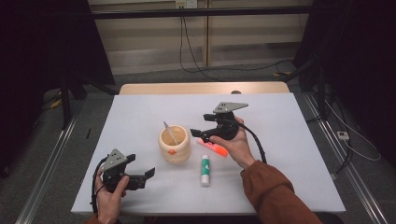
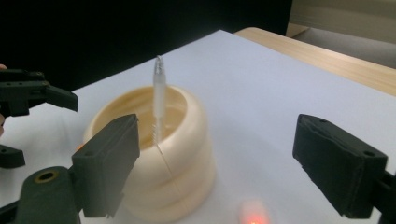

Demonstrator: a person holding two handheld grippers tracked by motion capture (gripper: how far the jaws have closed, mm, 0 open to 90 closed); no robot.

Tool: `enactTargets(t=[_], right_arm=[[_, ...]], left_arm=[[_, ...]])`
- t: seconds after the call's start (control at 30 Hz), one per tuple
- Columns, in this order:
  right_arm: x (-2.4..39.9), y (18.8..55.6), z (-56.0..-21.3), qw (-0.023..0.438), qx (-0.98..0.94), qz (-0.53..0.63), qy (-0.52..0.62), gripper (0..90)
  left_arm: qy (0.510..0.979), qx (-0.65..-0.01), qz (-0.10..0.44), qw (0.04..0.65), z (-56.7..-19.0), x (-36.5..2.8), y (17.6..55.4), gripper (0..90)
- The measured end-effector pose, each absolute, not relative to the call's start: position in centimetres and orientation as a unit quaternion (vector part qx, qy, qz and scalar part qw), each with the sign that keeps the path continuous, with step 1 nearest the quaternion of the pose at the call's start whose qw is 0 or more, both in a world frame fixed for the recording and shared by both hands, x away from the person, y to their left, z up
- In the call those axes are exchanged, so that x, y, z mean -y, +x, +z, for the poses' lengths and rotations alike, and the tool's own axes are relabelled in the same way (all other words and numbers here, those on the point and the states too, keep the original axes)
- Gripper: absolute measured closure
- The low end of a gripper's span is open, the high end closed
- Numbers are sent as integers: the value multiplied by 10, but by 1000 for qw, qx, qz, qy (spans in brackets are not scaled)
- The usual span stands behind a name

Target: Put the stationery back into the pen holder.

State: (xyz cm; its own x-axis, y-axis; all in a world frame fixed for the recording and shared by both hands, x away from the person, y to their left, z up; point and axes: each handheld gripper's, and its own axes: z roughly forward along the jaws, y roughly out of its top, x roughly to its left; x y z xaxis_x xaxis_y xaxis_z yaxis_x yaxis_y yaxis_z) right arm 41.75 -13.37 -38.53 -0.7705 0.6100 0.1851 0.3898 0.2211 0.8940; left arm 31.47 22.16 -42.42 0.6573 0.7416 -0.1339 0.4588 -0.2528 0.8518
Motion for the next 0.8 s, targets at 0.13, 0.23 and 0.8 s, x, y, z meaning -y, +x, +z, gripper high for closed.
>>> enactTargets(t=[0.13,0.23,0.8], right_arm=[[146,414,-385,115,-782,518,328,125],[156,410,-384,114,-783,513,332,115],[202,398,-400,107,-798,468,363,102]], left_arm=[[776,-388,149,475,-425,-221,315,55],[777,-386,149,474,-424,-221,315,55],[777,-387,149,472,-425,-221,314,55]])
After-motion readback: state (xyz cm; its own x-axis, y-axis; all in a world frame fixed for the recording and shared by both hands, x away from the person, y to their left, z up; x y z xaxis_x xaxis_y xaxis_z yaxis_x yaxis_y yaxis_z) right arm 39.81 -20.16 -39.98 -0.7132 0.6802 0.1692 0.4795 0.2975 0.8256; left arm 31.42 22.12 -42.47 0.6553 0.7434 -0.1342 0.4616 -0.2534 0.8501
